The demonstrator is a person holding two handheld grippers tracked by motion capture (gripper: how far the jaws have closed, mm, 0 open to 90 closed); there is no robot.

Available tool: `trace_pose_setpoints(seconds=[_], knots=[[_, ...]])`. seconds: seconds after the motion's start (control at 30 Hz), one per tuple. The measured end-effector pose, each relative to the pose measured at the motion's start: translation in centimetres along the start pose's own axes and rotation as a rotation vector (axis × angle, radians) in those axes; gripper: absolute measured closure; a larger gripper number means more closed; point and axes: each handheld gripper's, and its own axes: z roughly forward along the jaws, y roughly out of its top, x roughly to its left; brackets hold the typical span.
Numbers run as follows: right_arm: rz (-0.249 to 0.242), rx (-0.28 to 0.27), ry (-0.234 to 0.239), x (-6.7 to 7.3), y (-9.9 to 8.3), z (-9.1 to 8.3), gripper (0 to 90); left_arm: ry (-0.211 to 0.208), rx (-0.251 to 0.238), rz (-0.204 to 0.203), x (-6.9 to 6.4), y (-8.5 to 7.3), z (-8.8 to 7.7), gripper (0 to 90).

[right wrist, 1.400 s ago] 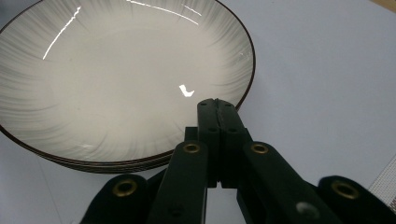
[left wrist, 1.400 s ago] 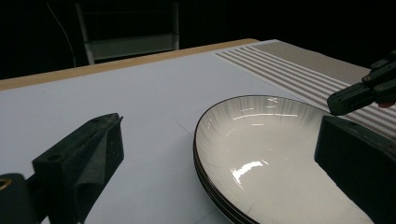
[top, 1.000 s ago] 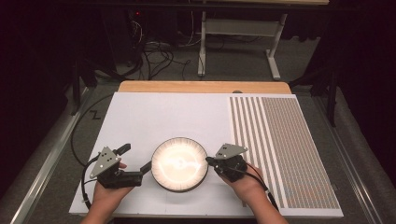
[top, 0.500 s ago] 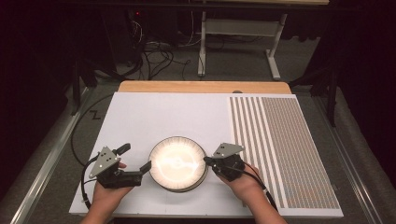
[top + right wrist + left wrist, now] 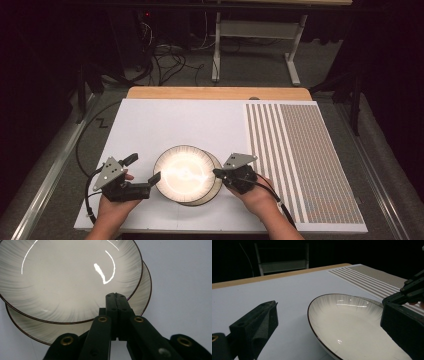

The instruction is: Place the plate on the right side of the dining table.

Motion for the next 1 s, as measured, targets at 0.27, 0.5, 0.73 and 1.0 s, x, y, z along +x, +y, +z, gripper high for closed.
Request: trace_pose_setpoints(seconds=[0.27, 0.5, 0.73, 1.0], knots=[[0.002, 0.001, 0.013, -0.01, 0.05, 0.30, 90.0, 0.001, -0.003, -0.005, 0.13, 0.01, -0.10, 2.0], [0.006, 0.002, 0.013, -0.01, 0.04, 0.32, 90.0, 0.001, -0.003, -0.011, 0.15, 0.01, -0.09, 2.0], [0.007, 0.001, 0.015, 0.04, 0.02, 0.39, 90.0, 0.001, -0.005, -0.021, 0.15, -0.01, -0.08, 2.0], [0.010, 0.000, 0.017, 0.01, 0.03, 0.46, 90.0, 0.001, -0.008, -0.023, 0.18, 0.02, -0.15, 2.0]])
